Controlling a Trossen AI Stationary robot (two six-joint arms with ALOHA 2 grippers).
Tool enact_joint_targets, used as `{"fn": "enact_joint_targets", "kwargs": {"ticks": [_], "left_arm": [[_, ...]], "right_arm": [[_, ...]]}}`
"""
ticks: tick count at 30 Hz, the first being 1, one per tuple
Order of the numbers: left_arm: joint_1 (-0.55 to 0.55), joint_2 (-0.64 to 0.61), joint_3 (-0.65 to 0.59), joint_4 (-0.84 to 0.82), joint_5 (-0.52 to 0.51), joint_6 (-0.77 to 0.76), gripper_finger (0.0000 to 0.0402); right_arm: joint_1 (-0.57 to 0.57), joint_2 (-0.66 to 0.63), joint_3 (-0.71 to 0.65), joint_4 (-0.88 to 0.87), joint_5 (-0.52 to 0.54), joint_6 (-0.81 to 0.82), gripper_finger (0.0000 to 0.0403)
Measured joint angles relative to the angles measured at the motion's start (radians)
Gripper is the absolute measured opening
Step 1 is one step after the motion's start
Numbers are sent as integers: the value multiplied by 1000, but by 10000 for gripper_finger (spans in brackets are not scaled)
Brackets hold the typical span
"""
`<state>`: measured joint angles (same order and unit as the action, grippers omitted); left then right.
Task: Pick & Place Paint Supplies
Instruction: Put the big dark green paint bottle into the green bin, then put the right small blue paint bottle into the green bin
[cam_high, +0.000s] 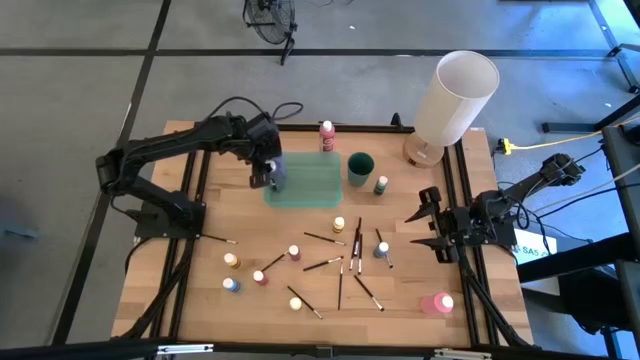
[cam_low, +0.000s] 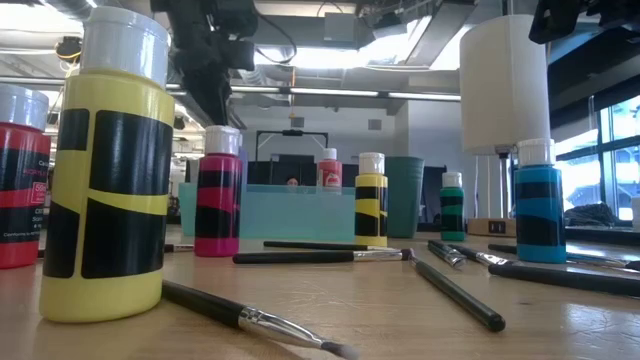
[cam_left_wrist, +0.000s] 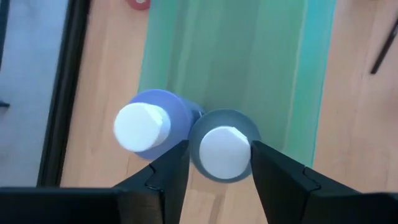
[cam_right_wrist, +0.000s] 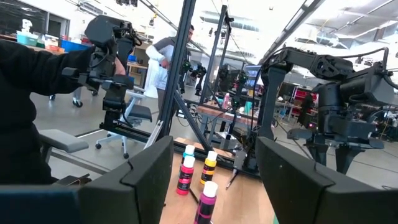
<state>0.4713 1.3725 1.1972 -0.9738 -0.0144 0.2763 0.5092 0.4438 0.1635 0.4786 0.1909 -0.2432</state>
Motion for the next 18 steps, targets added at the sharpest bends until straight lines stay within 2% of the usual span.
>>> {"fn": "enact_joint_targets", "kwargs": {"ticks": [7,18], "left_arm": [[-2,-2,56,-90,-15,-38,164],[-10,-29,117,-325,-15,-122,164]], "right_arm": [[0,0,0,-1,0,0,231],[0,0,0,-4,-1,0,231]]}}
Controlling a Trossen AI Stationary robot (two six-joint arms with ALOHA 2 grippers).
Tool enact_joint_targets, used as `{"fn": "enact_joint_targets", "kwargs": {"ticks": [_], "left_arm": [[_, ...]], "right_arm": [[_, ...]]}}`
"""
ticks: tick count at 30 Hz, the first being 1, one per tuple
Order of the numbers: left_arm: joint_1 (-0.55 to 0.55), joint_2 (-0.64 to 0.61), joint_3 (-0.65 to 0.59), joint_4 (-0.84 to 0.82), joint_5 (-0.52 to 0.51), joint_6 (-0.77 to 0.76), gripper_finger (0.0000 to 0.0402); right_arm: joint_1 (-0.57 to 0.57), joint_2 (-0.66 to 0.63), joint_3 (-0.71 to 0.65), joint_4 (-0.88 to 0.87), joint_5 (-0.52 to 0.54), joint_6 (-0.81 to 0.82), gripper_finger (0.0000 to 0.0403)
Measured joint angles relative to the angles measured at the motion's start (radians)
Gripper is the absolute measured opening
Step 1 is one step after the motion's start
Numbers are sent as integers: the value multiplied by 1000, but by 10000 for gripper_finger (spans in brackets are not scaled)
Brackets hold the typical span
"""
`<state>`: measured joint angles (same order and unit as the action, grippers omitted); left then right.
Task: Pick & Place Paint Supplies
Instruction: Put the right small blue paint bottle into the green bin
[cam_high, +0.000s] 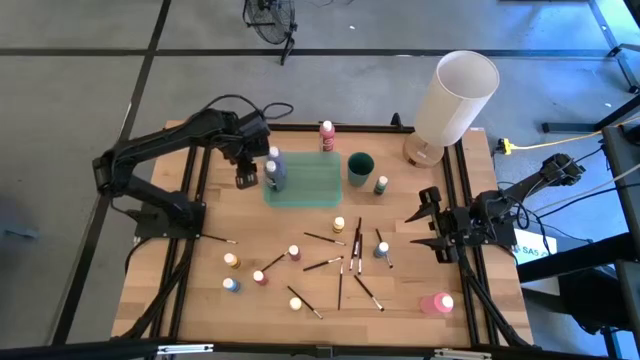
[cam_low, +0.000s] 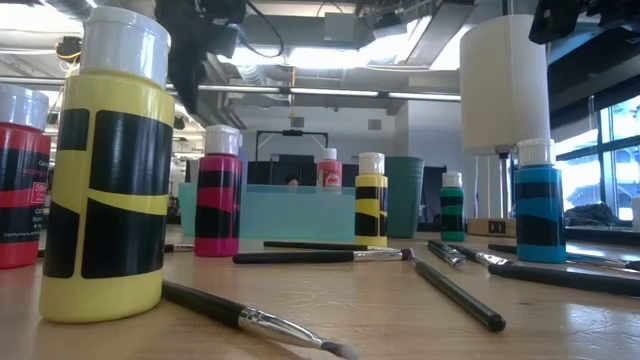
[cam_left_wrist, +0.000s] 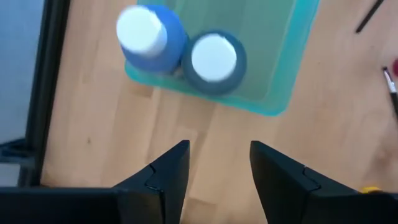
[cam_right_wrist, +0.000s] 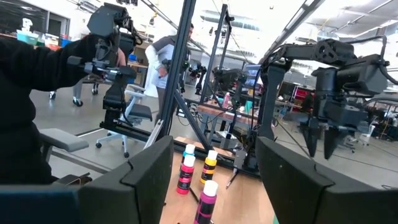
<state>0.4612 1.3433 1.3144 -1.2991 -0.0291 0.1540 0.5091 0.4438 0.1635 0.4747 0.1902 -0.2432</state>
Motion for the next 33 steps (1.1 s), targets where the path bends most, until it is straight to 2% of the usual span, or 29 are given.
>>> {"fn": "enact_joint_targets", "kwargs": {"ticks": [9,14,22,33], "left_arm": [[-69,-56,0,-125,11,-355,165],[-134,-83,0,-221,77,-471,162],[-269,-108,0,-230,81,-712,161],[-464,-108,0,-255,76,-877,164]], "right_arm": [[0,0,0,0,-1,0,231],[0,0,0,7,-2,0,232],[0,0,0,3,-2,12,232],[0,0,0,1,-2,-10,232]]}}
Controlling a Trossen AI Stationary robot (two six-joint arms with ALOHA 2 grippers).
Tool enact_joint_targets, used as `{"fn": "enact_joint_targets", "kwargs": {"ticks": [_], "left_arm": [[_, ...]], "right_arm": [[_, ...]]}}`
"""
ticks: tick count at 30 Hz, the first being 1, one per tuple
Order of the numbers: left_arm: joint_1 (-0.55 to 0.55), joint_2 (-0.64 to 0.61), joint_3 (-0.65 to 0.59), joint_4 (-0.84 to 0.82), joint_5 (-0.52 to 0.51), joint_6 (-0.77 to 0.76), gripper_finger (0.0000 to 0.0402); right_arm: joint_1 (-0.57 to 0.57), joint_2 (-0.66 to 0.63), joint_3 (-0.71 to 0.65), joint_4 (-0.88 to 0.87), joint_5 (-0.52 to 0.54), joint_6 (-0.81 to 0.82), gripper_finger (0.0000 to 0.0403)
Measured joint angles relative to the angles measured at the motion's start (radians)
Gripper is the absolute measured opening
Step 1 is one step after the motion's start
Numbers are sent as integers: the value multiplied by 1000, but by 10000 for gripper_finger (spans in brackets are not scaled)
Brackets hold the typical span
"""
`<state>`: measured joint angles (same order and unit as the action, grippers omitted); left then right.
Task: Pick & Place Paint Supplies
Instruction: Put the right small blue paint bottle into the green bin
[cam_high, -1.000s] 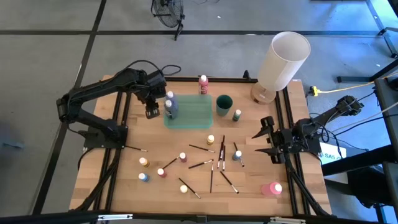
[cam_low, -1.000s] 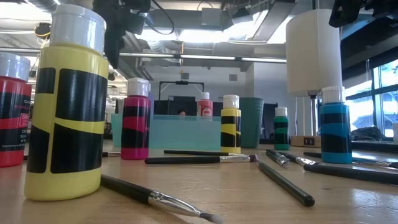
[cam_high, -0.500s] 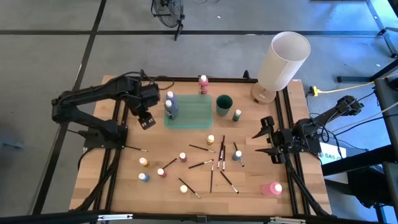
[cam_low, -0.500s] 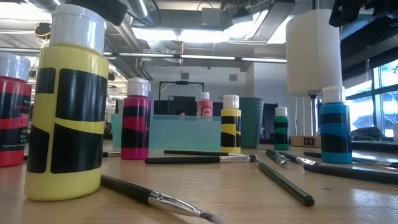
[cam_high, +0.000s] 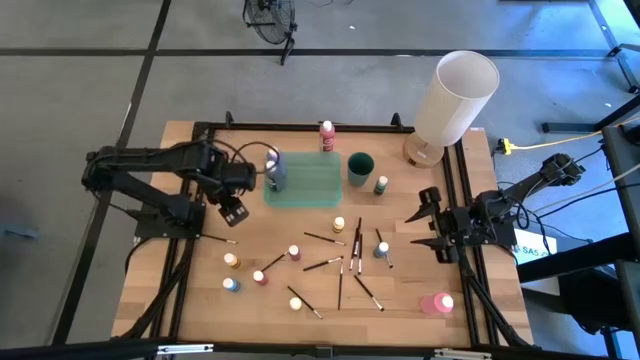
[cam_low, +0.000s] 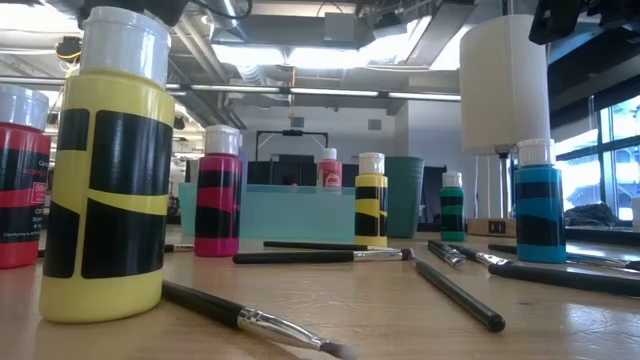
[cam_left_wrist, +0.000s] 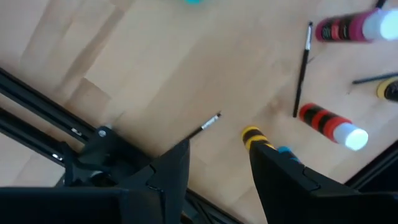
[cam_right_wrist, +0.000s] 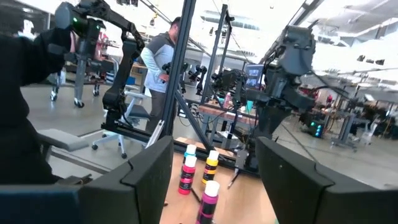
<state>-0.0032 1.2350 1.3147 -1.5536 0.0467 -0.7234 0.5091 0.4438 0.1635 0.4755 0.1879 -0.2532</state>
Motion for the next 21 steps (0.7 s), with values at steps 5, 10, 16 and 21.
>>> {"fn": "enact_joint_targets", "kwargs": {"ticks": [5,10,16,21], "left_arm": [[-98,0,0,0,-7,-120,162],[-172,0,0,0,-8,-252,164],[-251,0,0,0,-43,-325,160],[-303,0,0,0,-101,-427,161]], "right_arm": [[0,0,0,11,7,-47,232],[0,0,0,14,28,-49,232],[0,0,0,31,28,-58,232],[0,0,0,74,28,-114,232]]}}
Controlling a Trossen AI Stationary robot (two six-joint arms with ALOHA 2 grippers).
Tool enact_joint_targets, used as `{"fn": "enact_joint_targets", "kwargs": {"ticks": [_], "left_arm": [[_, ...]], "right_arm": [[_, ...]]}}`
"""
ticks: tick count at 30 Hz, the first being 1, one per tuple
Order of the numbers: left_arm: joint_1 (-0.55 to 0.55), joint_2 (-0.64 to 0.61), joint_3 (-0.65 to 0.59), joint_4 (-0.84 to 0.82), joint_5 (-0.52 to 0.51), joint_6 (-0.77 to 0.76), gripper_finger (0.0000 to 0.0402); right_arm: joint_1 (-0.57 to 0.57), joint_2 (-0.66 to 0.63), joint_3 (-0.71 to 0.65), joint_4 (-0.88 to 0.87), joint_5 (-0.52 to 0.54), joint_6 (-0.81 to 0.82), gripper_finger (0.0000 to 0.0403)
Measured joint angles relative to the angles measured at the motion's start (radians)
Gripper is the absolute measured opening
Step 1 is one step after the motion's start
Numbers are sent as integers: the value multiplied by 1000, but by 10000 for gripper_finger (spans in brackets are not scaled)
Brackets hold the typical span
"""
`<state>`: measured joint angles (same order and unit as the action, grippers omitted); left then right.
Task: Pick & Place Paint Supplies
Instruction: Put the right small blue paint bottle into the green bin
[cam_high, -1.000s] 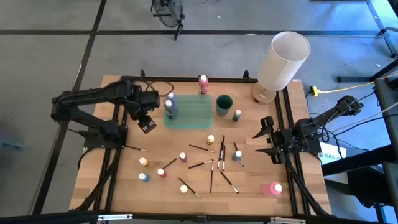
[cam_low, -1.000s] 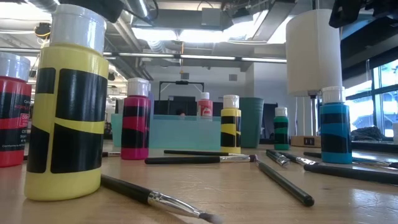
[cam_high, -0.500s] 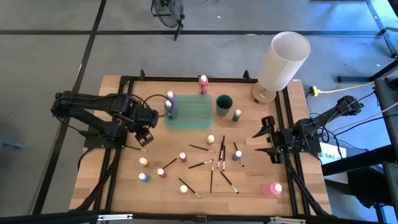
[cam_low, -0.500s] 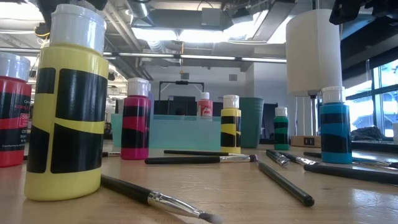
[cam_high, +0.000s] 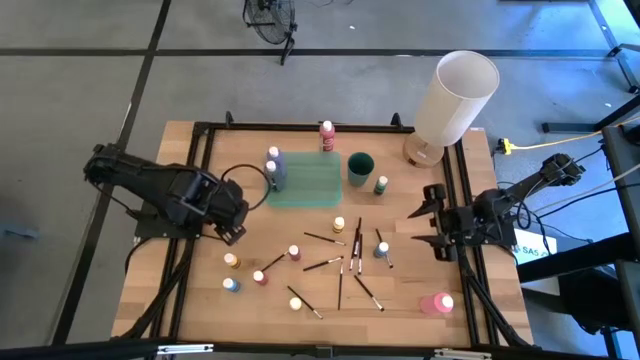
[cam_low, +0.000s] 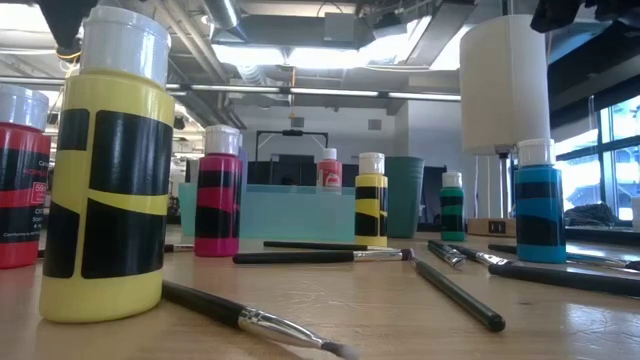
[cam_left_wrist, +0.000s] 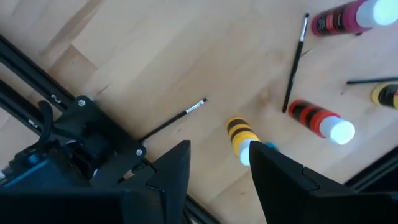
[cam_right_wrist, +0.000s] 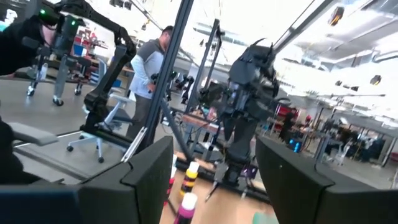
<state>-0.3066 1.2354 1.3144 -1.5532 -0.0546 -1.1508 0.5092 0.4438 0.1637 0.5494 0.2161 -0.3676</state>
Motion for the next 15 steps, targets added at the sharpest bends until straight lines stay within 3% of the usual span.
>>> {"fn": "enact_joint_targets", "kwargs": {"ticks": [8,12,15], "left_arm": [[-19,0,0,0,-147,18,158],[4,0,0,31,-254,141,157],[17,0,0,88,-314,241,157]], "right_arm": [[0,0,0,13,30,-60,232],[0,0,0,17,107,-27,232],[0,0,0,18,203,85,232]]}}
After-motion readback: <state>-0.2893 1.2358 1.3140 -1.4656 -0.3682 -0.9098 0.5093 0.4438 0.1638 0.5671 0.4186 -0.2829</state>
